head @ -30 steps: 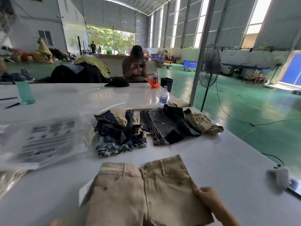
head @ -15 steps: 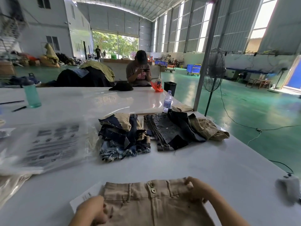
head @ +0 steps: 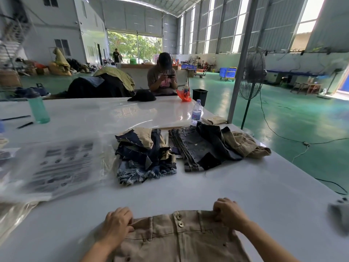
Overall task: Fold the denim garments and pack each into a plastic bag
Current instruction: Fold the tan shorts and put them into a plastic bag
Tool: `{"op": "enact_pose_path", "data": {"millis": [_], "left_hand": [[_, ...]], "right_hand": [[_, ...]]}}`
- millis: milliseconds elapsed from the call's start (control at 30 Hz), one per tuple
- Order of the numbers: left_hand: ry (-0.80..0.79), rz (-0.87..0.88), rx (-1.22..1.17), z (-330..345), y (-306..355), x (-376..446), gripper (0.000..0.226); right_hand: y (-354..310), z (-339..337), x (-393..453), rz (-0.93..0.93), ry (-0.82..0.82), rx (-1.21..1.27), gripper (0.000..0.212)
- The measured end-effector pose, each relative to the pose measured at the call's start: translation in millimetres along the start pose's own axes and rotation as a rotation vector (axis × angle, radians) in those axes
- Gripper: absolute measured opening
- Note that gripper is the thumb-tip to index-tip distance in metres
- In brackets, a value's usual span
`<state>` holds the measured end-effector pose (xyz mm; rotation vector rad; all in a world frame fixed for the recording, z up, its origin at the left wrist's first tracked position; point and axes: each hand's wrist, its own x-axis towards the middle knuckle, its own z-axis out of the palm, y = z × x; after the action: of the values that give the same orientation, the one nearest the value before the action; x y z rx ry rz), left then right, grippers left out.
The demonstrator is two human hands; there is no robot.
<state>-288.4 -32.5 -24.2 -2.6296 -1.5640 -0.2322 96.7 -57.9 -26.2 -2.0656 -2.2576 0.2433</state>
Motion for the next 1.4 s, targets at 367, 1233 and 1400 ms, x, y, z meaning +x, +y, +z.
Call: {"op": "enact_pose_path", "data": {"millis": [367,1233,1400], "left_hand": [[0.19,0.002,0.022,-132.7,-42.6,-4.7,0.03],[0.67,0.066,-0.474,-250.6,-97.5,6.1,0.024],[0.861,0.05,-0.545,-232.0,-138.0,-11.5,0.024]], "right_hand": [[-9.0,-120.0,-12.6,-0.124,0.097,0.271,0.017],[-74.4,-256.4,-36.1,-0.275,0.603,0.63,0.03],[-69.4,-239.8,-60.9,-0.311,0.531,0.893,0.028]]}}
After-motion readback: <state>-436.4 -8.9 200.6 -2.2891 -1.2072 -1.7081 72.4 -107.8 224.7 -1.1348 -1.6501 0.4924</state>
